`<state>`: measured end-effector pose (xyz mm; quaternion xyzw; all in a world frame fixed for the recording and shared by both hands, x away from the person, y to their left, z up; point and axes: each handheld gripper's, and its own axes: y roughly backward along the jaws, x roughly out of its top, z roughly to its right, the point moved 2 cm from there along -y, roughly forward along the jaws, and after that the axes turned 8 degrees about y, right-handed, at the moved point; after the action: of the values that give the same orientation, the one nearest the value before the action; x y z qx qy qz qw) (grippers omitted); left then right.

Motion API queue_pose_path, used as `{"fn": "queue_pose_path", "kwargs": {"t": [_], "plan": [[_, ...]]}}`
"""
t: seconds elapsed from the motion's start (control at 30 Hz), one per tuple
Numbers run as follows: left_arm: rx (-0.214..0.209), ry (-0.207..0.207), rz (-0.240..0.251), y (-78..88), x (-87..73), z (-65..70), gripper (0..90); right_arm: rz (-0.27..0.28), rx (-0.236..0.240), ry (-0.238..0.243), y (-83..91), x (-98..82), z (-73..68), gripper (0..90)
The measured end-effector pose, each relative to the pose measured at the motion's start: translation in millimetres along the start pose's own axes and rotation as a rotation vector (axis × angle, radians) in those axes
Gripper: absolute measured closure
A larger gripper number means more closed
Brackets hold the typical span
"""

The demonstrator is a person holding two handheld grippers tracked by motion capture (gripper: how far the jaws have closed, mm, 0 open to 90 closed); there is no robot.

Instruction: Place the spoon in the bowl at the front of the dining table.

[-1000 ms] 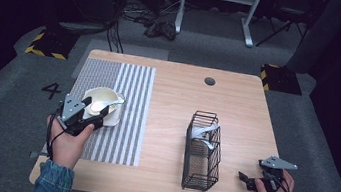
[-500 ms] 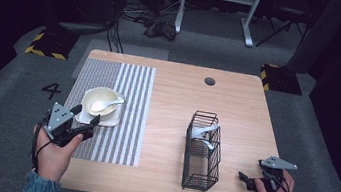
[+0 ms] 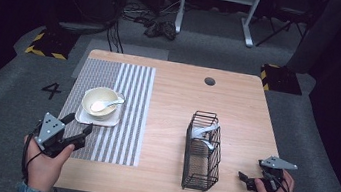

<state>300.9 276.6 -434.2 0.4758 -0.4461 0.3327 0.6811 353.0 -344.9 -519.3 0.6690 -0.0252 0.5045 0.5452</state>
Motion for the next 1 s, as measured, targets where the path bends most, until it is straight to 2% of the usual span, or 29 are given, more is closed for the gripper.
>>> {"fn": "queue_pose_path", "kwargs": {"t": [0.23,0.57,0.8,1.0], "plan": [[-0.029,0.039,-0.019,6.9,-17.9,-6.1,28.4,0.001,-0.001,-0.001,0.0,0.0,-0.1,0.3],[-0.008,0.006,-0.067,9.0,-37.4,-9.5,25.8,0.0,-0.001,0.0,0.0,0.0,-0.1,0.3],[0.002,0.009,-0.104,7.2,-50.6,-12.7,23.0,0.001,-0.001,-0.001,0.0,0.0,-0.1,0.3],[0.015,0.027,-0.174,0.5,-62.4,-16.6,21.0,0.001,-0.001,-0.001,0.0,0.0,-0.1,0.3]]}}
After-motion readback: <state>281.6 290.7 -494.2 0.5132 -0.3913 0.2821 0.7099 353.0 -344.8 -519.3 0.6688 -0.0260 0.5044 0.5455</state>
